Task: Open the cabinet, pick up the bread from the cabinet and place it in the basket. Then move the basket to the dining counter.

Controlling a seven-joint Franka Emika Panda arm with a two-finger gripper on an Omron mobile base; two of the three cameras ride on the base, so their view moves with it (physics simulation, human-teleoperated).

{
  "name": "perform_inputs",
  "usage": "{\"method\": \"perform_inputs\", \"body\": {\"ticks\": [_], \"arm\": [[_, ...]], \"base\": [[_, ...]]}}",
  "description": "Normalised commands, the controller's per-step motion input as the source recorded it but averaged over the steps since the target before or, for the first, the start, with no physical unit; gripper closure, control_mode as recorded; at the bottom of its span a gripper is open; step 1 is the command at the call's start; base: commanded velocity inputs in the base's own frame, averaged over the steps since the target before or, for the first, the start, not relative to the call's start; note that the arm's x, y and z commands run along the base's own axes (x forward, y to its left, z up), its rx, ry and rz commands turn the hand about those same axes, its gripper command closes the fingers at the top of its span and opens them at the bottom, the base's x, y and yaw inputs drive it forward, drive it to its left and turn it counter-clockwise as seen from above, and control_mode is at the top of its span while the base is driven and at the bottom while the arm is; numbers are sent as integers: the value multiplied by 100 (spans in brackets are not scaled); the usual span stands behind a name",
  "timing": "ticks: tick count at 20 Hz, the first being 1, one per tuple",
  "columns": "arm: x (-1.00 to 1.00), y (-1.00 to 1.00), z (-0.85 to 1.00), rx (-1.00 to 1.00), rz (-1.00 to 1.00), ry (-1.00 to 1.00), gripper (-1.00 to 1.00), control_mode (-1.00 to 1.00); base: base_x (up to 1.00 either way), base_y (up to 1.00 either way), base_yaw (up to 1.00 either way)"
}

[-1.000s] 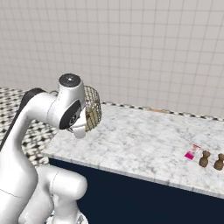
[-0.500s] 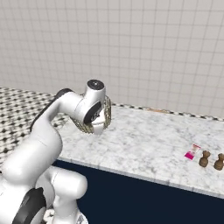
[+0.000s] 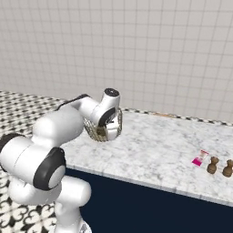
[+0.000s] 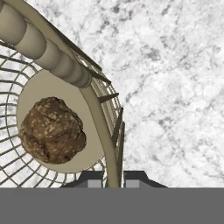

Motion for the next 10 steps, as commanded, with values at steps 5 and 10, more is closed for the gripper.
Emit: {"method": "perform_inputs", "body": {"ticks": [5, 10], "arm": [[15, -13, -59, 1, 5, -3, 100, -100], [7, -9, -61, 0, 1, 1, 100, -100]], "base": [[0, 0, 0], [0, 0, 0]]}}
